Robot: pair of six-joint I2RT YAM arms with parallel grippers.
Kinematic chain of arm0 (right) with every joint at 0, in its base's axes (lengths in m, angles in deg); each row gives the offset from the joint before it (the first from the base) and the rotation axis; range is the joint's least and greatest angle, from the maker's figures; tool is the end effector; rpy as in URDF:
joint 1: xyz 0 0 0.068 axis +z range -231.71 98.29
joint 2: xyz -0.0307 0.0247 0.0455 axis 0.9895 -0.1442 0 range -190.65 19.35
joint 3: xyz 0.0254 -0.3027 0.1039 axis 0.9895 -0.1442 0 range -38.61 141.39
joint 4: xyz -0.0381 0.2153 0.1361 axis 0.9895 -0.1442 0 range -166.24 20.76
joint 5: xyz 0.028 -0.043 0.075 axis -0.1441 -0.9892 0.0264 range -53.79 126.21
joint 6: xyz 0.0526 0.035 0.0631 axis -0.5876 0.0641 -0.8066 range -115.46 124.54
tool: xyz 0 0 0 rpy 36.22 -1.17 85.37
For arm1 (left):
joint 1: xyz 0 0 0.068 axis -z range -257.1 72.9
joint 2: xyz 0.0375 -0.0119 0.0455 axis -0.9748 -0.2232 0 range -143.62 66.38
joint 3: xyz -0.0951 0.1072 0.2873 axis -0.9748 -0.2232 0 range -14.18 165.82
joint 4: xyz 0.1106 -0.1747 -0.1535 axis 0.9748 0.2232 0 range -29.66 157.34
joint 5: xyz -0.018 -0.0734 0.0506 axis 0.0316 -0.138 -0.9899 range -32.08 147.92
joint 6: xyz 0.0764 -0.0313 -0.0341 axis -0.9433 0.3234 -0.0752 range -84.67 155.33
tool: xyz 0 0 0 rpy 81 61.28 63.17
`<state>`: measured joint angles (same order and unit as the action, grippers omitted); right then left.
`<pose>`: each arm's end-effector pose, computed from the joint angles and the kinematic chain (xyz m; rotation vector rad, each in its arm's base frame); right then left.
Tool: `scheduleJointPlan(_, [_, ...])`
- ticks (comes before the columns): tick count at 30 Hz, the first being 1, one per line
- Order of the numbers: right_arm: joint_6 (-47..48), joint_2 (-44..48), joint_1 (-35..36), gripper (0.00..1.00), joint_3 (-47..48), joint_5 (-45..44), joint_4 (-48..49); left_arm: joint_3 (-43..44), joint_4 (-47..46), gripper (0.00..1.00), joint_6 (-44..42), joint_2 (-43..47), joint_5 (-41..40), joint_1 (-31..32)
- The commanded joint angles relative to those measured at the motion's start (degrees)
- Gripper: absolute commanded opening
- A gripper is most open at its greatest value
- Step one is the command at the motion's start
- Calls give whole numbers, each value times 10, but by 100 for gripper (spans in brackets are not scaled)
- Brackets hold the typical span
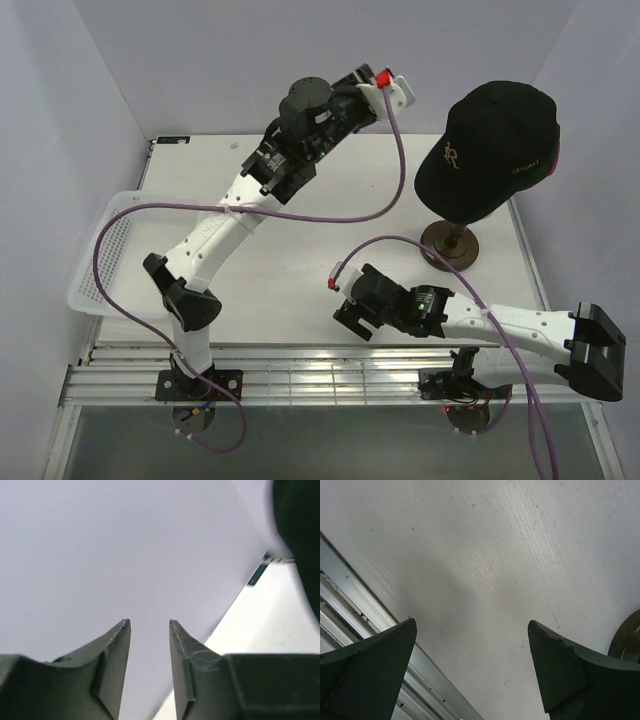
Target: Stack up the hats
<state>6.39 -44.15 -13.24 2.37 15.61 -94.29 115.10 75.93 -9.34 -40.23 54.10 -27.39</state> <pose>0.1089 0.1996 0.2477 -1.2086 2.0015 0.1428 0.3021 -0.3481 0.5811 1.0241 1.0231 -0.0238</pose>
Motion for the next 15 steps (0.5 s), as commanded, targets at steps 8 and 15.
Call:
scheduleJointPlan(8, [-14, -29, -18, 97, 1, 14, 55, -337, 156, 80, 298, 221, 26, -301])
scheduleJointPlan(15, [-30, -10, -30, 97, -16, 13, 73, -617, 103, 90, 368, 348, 116, -465])
